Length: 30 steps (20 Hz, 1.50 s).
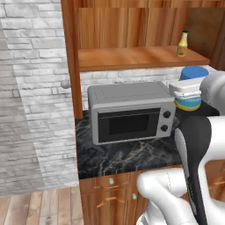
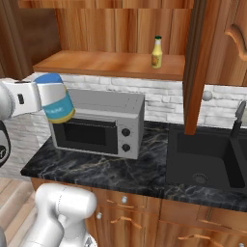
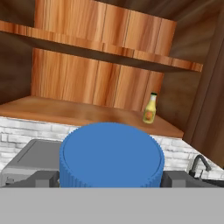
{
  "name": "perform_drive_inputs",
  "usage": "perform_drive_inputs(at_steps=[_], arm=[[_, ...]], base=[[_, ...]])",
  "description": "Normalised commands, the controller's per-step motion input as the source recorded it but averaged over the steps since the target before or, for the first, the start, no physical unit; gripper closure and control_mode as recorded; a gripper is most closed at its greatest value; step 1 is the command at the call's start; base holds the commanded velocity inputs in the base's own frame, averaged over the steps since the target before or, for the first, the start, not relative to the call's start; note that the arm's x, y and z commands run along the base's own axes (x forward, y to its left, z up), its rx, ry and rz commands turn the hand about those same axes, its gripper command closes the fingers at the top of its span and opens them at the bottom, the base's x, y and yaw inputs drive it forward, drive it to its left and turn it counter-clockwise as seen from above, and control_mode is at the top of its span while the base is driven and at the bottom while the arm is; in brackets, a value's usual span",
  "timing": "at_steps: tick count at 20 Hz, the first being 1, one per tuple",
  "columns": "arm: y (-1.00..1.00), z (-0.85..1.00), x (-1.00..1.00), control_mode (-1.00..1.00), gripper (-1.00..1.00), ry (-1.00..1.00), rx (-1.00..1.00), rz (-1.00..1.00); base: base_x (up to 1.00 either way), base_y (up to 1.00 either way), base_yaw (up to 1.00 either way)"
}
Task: Move the mayonnaise and mustard from the cabinet to the dining counter.
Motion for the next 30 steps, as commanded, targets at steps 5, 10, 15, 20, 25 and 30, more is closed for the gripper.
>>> perform_drive_inputs(at_steps=[5,10,15,20,25,30], arm=[[-0.12,0.00,0.00,-1.00,1.00,0.00,0.00,0.00],[0.00,0.00,0.00,-1.00,1.00,0.00,0.00,0.00],[0.00,0.00,0.00,1.00,1.00,0.00,0.00,0.00],[0.00,0.00,0.00,1.00,1.00,0.00,0.00,0.00],[0.00,0.00,0.00,1.00,1.00,0.00,0.00,0.00],[0.00,0.00,0.00,1.00,1.00,0.00,0.00,0.00]], base=[[0.00,0.00,0.00],[0.00,0.00,0.00],[-0.20,0.00,0.01],[-0.51,0.03,0.31],[-0.57,0.25,0.52],[-0.19,0.65,0.66]])
